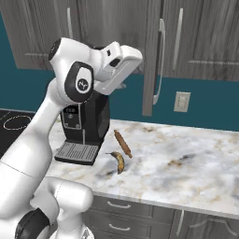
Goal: Pick the pan from the cabinet and place it on the stove. Then turn on the stove burner for the pan.
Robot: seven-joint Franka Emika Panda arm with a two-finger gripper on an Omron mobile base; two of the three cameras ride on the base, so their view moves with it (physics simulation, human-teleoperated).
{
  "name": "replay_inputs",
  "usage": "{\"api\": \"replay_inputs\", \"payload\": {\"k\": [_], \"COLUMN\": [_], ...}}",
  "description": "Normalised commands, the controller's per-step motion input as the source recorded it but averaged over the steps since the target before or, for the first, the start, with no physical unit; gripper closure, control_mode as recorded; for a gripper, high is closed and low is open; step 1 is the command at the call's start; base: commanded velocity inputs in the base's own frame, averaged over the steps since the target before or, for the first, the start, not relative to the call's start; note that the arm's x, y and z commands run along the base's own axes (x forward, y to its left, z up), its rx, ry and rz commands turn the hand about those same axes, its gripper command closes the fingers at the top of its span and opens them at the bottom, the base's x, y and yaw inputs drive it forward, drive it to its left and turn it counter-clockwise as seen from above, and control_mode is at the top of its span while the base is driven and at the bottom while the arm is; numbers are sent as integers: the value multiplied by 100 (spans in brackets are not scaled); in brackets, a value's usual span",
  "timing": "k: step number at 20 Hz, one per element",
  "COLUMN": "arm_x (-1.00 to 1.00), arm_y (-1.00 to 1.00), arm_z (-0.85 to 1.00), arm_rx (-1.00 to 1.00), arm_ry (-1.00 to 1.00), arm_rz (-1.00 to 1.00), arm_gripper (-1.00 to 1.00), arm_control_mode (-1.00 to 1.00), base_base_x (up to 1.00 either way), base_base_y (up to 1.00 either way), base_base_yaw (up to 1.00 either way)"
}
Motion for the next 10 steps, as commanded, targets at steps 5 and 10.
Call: {"api": "replay_inputs", "payload": {"k": [5,10], "arm_x": [-32,-12], "arm_y": [88,91], "arm_z": [-7,-2], "arm_rx": [11,16], "arm_ry": [-35,-32], "arm_rz": [8,17], "arm_gripper": [-100,-100], "arm_control_mode": [-100,-100], "base_base_x": [0,0], "base_base_y": [0,0], "base_base_yaw": [0,0]}}
